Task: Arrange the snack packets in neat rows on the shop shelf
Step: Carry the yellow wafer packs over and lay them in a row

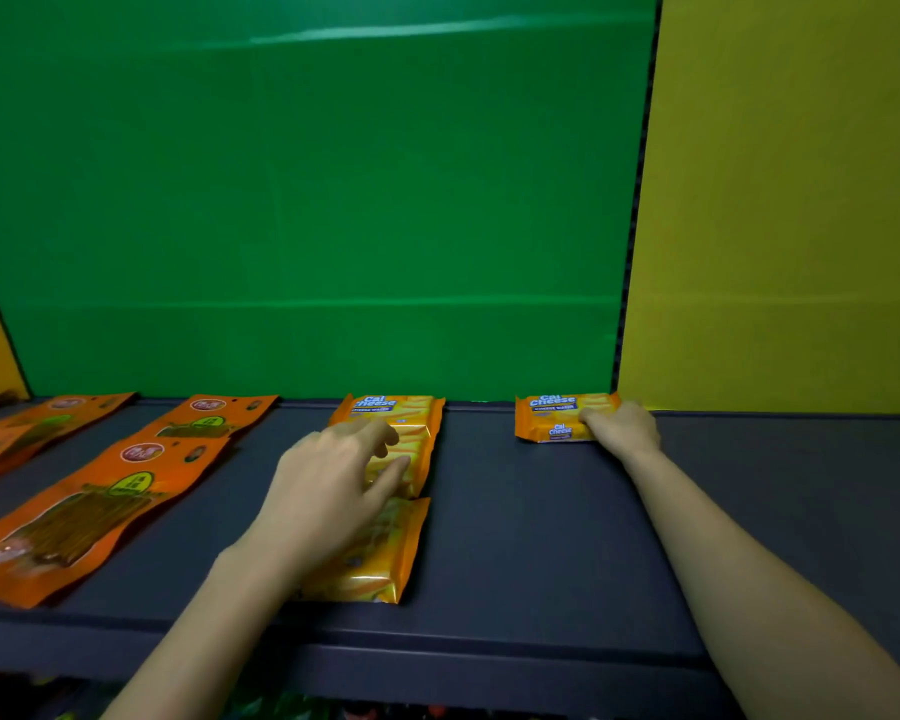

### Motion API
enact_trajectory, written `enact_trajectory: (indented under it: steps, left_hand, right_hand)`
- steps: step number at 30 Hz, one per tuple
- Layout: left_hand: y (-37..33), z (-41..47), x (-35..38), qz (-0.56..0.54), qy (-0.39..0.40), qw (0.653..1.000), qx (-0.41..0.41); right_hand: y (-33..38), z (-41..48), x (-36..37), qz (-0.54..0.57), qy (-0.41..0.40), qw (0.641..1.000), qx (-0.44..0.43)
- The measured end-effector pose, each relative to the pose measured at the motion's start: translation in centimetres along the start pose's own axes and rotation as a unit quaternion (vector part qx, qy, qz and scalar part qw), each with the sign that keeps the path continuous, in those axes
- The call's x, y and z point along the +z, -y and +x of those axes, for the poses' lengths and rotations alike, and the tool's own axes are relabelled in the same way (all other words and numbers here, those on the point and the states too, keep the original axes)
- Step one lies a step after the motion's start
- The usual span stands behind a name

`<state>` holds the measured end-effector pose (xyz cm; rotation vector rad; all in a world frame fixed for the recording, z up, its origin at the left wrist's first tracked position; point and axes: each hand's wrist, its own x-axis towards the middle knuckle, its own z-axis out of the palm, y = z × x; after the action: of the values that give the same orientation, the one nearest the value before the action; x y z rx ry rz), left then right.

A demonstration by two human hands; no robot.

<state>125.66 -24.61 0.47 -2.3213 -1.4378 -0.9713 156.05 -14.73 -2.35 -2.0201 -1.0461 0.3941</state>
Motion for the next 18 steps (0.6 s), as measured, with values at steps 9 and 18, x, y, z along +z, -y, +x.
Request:
enact_trajectory:
  steps: [9,18]
  left_hand:
    - [-0.1,-2.8,-3.9,0.079,-0.020,0.995,-0.061]
    - [1.3,-16.8,-14.8,0.211,-0.052,0.947,-0.235]
  right_hand:
    - [3.8,-6.0,-2.0,-0.073,-0.046,0.964,-0.253]
    - [8.6,-24.3,0.7,0.083,0.118,0.808,-0.571]
